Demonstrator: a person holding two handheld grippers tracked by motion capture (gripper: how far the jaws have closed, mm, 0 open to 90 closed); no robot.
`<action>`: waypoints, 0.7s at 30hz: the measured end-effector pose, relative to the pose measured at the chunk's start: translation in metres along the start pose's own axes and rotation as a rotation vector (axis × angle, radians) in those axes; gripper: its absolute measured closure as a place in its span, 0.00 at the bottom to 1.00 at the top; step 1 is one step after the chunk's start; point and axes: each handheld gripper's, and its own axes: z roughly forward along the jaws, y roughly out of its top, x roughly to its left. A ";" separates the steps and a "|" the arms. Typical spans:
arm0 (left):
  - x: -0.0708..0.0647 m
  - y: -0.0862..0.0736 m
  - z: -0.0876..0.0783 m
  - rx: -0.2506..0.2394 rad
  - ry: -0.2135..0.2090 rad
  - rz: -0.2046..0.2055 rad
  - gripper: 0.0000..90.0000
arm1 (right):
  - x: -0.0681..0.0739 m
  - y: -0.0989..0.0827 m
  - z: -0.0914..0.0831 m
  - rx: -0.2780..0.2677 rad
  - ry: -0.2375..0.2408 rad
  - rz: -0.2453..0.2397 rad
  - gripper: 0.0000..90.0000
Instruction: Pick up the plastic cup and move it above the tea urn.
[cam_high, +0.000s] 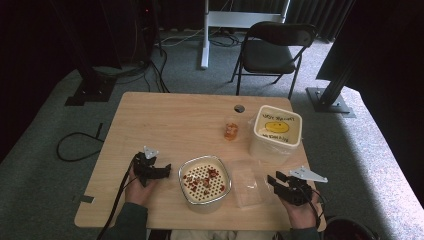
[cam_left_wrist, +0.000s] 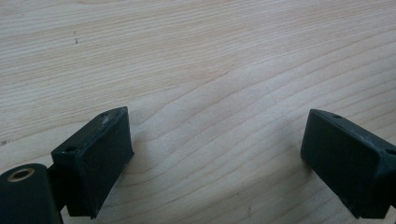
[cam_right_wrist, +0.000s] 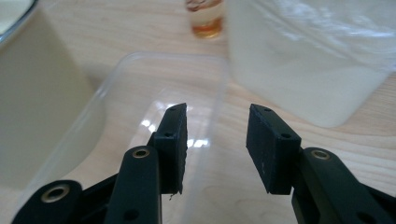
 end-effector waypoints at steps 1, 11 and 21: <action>0.000 0.000 0.000 0.000 0.000 0.000 0.10 | 0.008 -0.002 -0.006 0.019 0.001 -0.014 0.64; 0.000 0.000 0.000 0.001 0.000 0.001 0.10 | 0.015 -0.025 -0.004 0.146 0.002 -0.009 0.74; 0.000 0.000 0.000 0.000 -0.001 0.002 0.10 | 0.004 -0.019 0.003 0.147 0.019 0.010 0.96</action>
